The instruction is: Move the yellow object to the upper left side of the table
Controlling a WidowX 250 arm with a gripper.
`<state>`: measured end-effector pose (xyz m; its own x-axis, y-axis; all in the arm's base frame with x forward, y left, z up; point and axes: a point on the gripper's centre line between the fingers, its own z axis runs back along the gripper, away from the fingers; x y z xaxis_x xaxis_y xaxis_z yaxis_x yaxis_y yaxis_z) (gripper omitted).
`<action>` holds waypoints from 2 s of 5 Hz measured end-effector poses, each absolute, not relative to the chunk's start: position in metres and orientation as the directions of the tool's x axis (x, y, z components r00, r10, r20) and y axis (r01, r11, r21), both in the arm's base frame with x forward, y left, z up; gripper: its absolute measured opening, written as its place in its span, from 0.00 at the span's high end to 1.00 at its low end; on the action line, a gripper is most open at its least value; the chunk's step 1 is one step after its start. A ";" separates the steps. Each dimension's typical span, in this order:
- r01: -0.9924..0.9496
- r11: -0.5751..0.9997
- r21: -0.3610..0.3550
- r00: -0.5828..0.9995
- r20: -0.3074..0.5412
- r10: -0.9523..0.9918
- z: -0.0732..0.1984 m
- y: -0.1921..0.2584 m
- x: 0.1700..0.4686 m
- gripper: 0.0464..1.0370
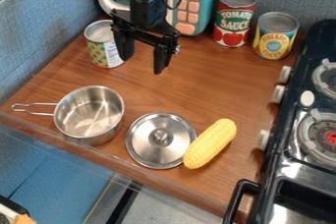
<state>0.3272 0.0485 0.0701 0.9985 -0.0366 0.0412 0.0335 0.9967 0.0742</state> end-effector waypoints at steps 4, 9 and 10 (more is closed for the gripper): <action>0.196 0.978 0.072 0.981 -0.011 -0.195 0.044 -0.045 0.300 0.04; 0.212 0.975 0.067 0.976 -0.075 -0.207 0.003 -0.074 0.282 0.04; 0.203 0.977 0.059 0.975 -0.100 -0.196 -0.008 -0.075 0.282 0.10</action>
<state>0.2818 -0.0754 -0.0078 0.9754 -0.1964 -0.0998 0.2028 0.9775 0.0586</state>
